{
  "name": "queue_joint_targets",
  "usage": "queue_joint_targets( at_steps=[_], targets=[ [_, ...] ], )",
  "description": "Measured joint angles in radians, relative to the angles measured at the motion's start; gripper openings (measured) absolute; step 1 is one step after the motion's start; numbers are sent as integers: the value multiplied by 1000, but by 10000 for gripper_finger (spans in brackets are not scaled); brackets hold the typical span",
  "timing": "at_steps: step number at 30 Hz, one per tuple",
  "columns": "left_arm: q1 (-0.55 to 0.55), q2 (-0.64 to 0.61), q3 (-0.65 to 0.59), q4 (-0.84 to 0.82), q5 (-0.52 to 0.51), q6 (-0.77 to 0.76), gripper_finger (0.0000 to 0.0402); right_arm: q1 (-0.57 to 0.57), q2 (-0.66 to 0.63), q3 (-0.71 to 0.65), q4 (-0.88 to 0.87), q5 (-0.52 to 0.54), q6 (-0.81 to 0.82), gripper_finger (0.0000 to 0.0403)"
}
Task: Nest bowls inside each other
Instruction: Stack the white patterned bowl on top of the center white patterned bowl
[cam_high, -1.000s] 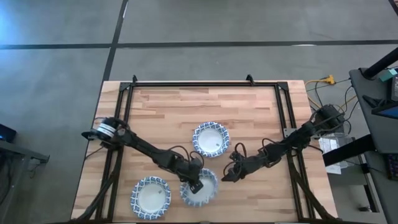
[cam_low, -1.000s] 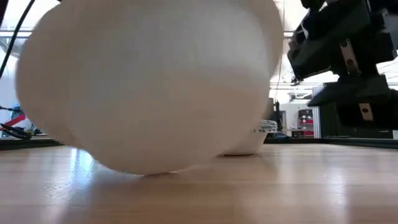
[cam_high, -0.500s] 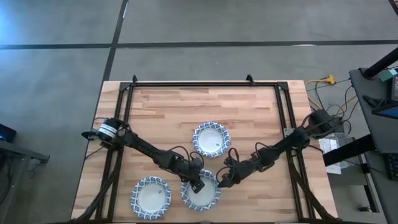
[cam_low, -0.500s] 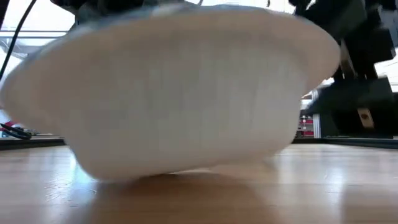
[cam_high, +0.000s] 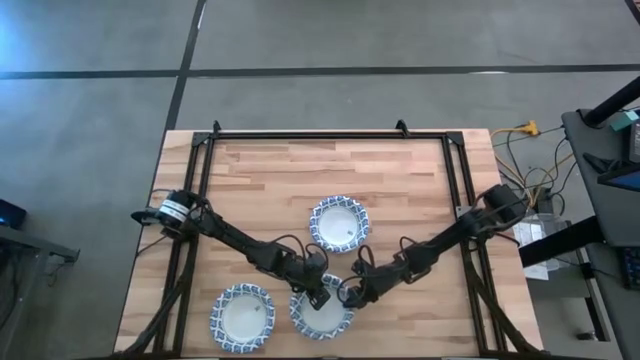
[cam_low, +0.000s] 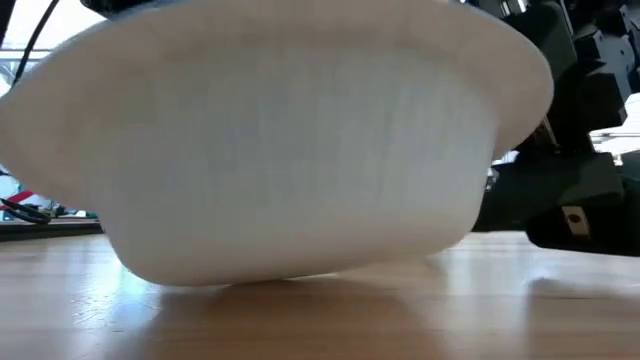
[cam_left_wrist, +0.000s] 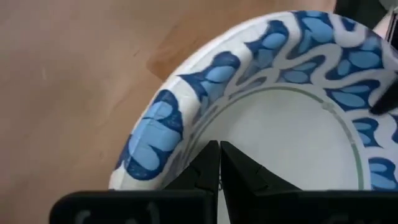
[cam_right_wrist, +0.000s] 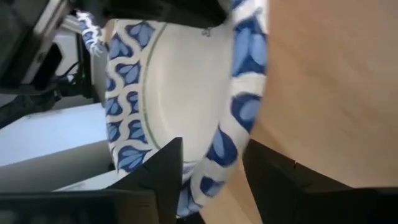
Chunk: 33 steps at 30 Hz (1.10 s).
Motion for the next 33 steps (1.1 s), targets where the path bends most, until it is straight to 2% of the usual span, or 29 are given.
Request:
queue_joint_targets(
  at_steps=[11,18,22,26,29,33],
  targets=[
    [-1,-7,-1,14,7,5,0,-10,-16,8,2,-3,-79,29],
    [0,-88,18,9,8,43,0,-17,-22,8,13,-3,-104,18],
    [2,-198,19,-25,-27,66,0,-28,-41,8,13,-3,-131,17],
    [2,-362,19,-106,-148,107,0,-55,-81,8,-10,0,-171,17],
    [2,-493,16,-174,-238,160,0,-93,-132,8,-79,2,-212,17],
    [3,-654,9,-321,-309,218,0,-176,-251,8,-283,63,-299,17]
  ],
)
